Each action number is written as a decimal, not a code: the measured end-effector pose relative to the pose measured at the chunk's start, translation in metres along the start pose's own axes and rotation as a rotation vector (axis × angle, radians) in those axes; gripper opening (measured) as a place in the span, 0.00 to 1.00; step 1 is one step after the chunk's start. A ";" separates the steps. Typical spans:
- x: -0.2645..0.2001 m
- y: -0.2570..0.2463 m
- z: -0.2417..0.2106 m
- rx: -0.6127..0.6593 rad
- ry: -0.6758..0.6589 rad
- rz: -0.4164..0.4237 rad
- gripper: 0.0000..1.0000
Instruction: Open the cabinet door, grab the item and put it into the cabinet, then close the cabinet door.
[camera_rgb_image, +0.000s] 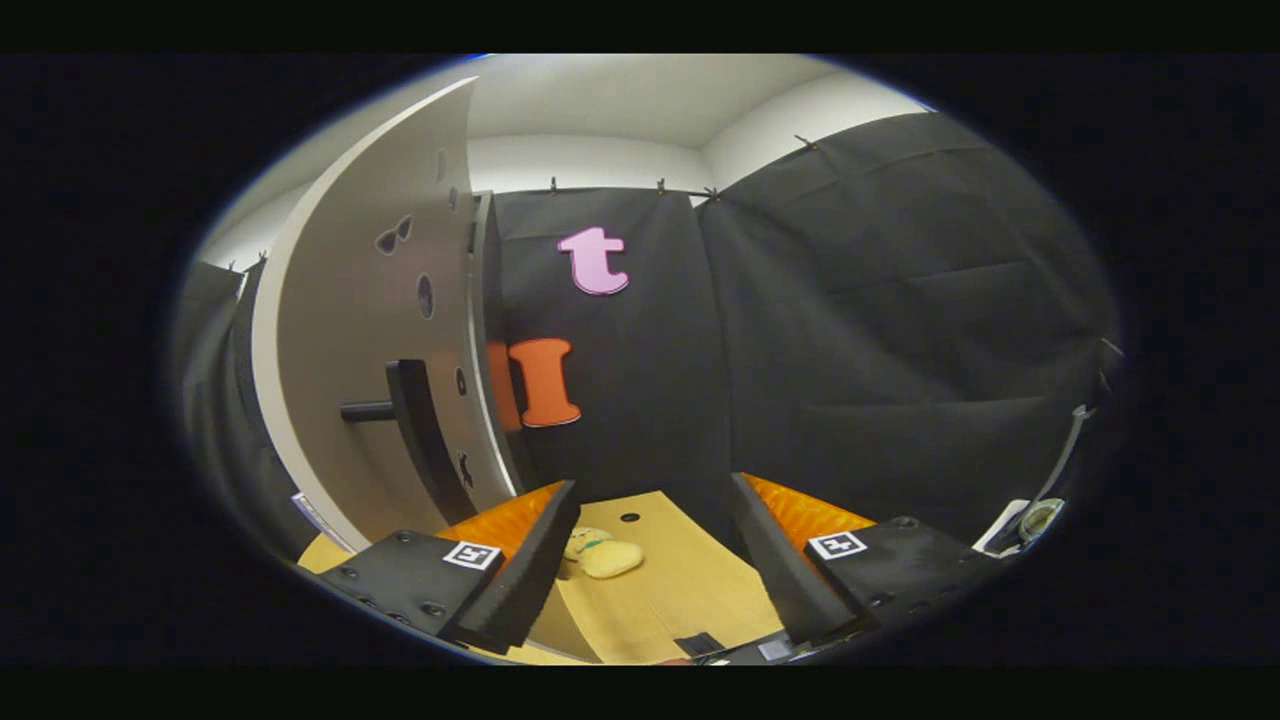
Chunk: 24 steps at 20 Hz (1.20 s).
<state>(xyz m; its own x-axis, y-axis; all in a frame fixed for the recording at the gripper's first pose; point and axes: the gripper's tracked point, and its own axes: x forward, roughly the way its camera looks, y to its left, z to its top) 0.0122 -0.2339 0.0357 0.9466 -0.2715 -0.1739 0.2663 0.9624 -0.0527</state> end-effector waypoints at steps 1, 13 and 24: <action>-0.003 0.000 0.001 -0.004 -0.005 -0.018 0.96; -0.050 0.071 -0.008 -0.067 -0.029 -0.172 0.96; -0.054 0.213 -0.030 -0.069 -0.015 0.031 0.96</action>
<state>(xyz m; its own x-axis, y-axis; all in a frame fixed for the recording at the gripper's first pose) 0.0125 -0.0148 0.0044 0.9570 -0.2410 -0.1613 0.2243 0.9677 -0.1150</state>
